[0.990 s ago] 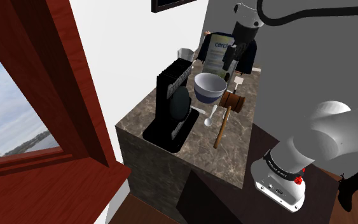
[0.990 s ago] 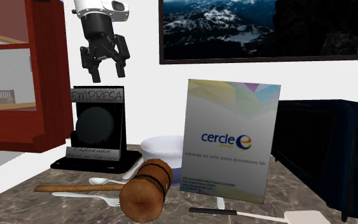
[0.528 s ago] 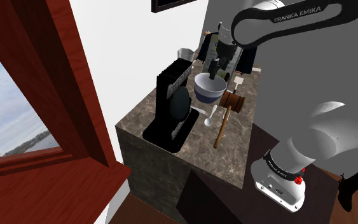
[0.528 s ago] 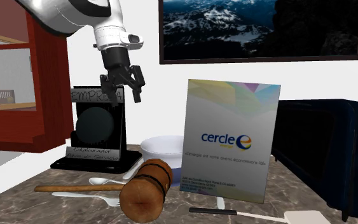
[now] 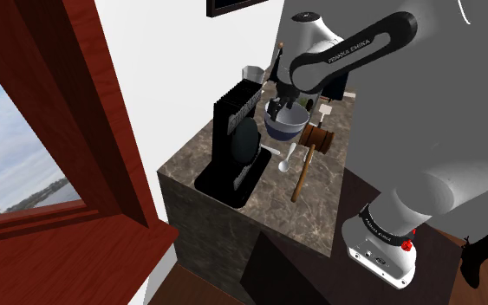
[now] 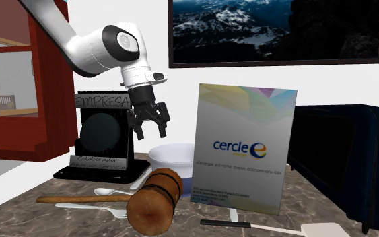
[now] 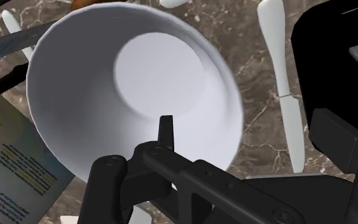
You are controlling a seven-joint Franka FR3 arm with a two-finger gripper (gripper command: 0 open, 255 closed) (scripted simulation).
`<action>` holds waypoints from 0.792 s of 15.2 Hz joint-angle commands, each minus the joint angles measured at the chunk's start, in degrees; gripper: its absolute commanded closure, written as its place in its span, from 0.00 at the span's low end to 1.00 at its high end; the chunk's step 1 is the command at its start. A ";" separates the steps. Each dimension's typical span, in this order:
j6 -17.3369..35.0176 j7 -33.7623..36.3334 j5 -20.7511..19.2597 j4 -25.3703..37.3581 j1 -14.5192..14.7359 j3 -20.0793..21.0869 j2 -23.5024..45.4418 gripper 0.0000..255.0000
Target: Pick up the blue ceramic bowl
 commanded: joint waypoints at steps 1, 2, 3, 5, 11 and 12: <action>3.20 2.52 -2.44 1.48 -0.81 0.17 4.87 0.00; 3.41 2.71 -2.65 1.62 -0.81 0.13 5.24 0.00; 4.19 3.12 -3.06 1.41 -0.87 0.11 5.85 0.00; 5.72 3.96 -3.92 1.05 -0.99 0.08 7.11 0.00; 9.18 6.14 -6.22 0.46 -1.25 -0.09 10.20 0.00; 9.18 6.04 -6.21 0.47 -1.29 -0.13 10.20 1.00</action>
